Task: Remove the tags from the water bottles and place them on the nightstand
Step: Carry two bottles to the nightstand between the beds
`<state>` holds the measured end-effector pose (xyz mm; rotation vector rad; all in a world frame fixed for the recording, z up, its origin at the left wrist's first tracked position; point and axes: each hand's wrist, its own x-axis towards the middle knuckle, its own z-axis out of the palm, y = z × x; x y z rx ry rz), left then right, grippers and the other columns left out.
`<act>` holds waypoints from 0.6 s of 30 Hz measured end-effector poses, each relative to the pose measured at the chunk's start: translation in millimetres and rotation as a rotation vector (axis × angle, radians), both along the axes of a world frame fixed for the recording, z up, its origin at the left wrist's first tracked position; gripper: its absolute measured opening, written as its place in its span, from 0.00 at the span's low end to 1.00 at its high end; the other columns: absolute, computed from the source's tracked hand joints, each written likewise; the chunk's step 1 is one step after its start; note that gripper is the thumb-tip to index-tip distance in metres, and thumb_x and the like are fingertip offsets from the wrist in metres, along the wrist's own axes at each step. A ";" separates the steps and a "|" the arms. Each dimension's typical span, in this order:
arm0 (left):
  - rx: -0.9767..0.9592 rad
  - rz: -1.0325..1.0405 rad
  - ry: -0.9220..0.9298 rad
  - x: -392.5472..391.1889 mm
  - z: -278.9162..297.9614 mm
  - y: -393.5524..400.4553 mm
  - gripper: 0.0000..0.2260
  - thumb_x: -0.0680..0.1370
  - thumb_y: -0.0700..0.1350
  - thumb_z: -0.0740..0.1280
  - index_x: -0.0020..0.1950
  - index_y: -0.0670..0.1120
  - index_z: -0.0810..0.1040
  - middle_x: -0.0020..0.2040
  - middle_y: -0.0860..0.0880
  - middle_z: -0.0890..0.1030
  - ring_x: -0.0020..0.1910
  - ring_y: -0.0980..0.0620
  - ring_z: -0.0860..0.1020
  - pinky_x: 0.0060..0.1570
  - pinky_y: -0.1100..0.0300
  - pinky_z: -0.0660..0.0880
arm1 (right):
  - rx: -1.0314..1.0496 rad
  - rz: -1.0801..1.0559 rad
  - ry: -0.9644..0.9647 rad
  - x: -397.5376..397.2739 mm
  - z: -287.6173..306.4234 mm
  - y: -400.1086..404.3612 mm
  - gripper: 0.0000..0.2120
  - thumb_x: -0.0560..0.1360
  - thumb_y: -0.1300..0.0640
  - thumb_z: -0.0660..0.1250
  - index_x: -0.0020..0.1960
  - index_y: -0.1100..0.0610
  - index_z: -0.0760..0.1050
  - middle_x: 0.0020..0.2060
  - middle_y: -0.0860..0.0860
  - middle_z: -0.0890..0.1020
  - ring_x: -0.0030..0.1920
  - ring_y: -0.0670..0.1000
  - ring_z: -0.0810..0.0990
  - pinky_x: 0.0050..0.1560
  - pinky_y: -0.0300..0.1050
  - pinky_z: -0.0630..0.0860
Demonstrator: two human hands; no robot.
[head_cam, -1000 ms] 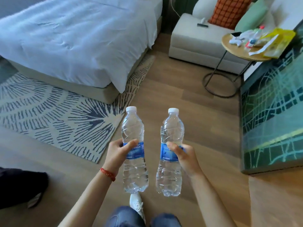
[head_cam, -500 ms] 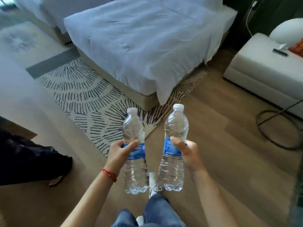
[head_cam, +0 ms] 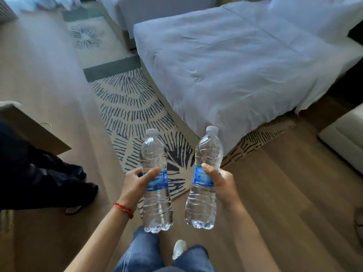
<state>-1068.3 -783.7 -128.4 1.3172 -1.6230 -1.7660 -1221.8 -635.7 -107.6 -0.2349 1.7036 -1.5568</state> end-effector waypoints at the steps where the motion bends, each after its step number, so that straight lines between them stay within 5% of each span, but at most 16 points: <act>1: 0.001 0.008 -0.005 -6.1 -1.9 -11.8 0.08 0.68 0.45 0.72 0.36 0.40 0.79 0.28 0.50 0.80 0.26 0.55 0.78 0.27 0.67 0.74 | 0.004 0.016 -0.004 -5.7 -1.5 -14.4 0.12 0.68 0.52 0.72 0.39 0.62 0.78 0.34 0.58 0.78 0.35 0.53 0.76 0.37 0.44 0.73; 9: 0.028 0.012 0.043 -56.3 -11.7 -149.4 0.09 0.64 0.47 0.75 0.35 0.44 0.79 0.25 0.52 0.82 0.25 0.57 0.78 0.25 0.68 0.74 | 0.028 0.051 -0.041 -57.4 -16.3 -158.7 0.19 0.65 0.48 0.72 0.42 0.65 0.79 0.36 0.59 0.78 0.38 0.55 0.76 0.41 0.47 0.71; 14: 0.032 -0.002 0.033 -84.3 -10.1 -259.1 0.06 0.69 0.45 0.72 0.34 0.45 0.79 0.25 0.53 0.81 0.24 0.59 0.78 0.23 0.69 0.72 | 0.019 0.050 -0.061 -87.3 -12.6 -265.6 0.17 0.62 0.46 0.74 0.39 0.60 0.80 0.33 0.56 0.81 0.32 0.50 0.80 0.33 0.38 0.76; 18: 0.022 -0.015 0.015 -103.8 -4.4 -343.2 0.08 0.69 0.46 0.72 0.33 0.44 0.77 0.23 0.53 0.80 0.21 0.60 0.75 0.20 0.70 0.69 | 0.036 0.080 -0.044 -111.4 -5.8 -349.6 0.22 0.60 0.45 0.75 0.41 0.64 0.78 0.34 0.58 0.80 0.35 0.54 0.79 0.38 0.44 0.75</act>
